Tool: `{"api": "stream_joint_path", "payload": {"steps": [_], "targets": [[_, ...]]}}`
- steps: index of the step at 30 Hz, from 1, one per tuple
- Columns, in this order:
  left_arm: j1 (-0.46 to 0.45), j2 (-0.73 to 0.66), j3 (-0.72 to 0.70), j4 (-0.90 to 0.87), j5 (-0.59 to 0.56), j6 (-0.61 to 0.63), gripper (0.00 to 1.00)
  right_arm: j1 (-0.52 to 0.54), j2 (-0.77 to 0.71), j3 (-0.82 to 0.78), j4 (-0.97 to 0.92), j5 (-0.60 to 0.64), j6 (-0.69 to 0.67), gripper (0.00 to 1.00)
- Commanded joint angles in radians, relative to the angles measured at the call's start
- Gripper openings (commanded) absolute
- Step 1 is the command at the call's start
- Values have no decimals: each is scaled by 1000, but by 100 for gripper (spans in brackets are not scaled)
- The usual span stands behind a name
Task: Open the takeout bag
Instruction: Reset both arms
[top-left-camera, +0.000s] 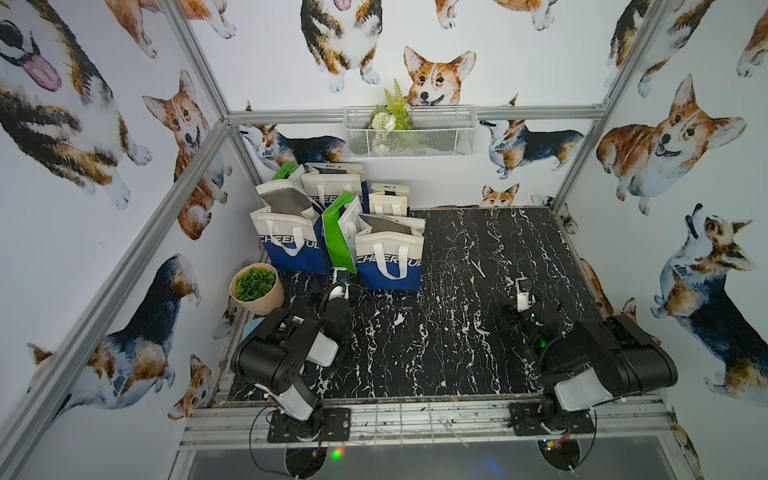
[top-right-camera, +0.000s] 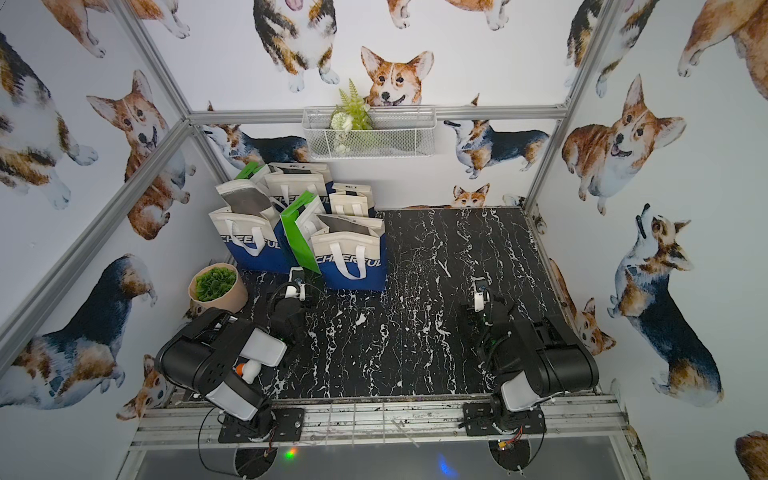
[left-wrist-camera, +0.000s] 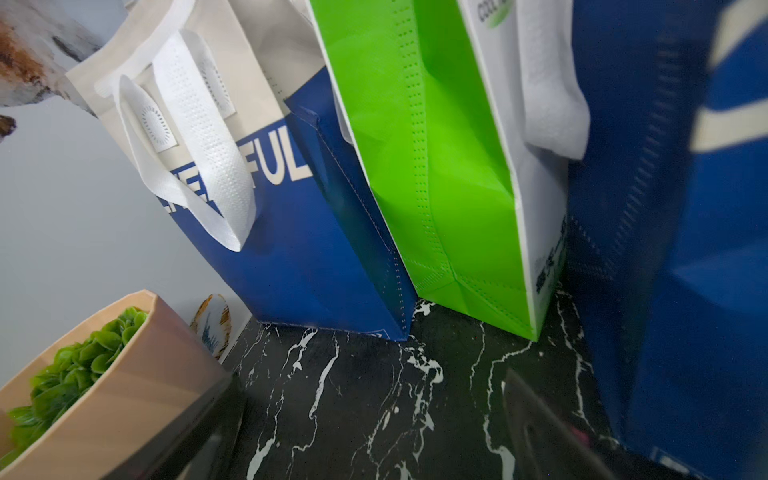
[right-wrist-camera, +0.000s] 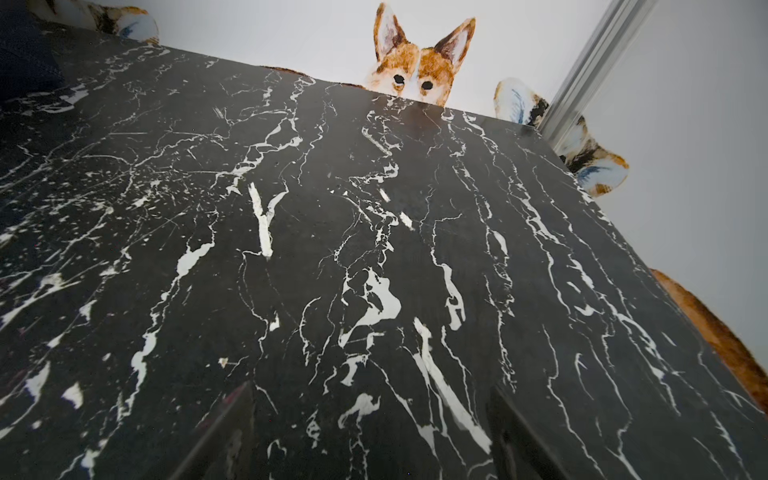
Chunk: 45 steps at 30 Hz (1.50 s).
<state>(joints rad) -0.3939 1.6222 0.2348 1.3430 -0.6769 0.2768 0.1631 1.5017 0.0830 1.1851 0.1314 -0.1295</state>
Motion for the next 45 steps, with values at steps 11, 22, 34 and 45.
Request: {"api": "stream_joint_path", "payload": {"steps": [11,22,34,45], "targets": [[145,-72,27,-160,222,-161,99,-15,-67,85,-80,74,86,83],[322,-54,143,-413,632,-233,100,-71,-37,210,-268,134,176,85],[332,-54,157,-435,615,-252,100,-87,-49,218,-301,120,192,100],[331,-54,156,-438,616,-252,100,-88,-48,220,-301,119,191,100]]}}
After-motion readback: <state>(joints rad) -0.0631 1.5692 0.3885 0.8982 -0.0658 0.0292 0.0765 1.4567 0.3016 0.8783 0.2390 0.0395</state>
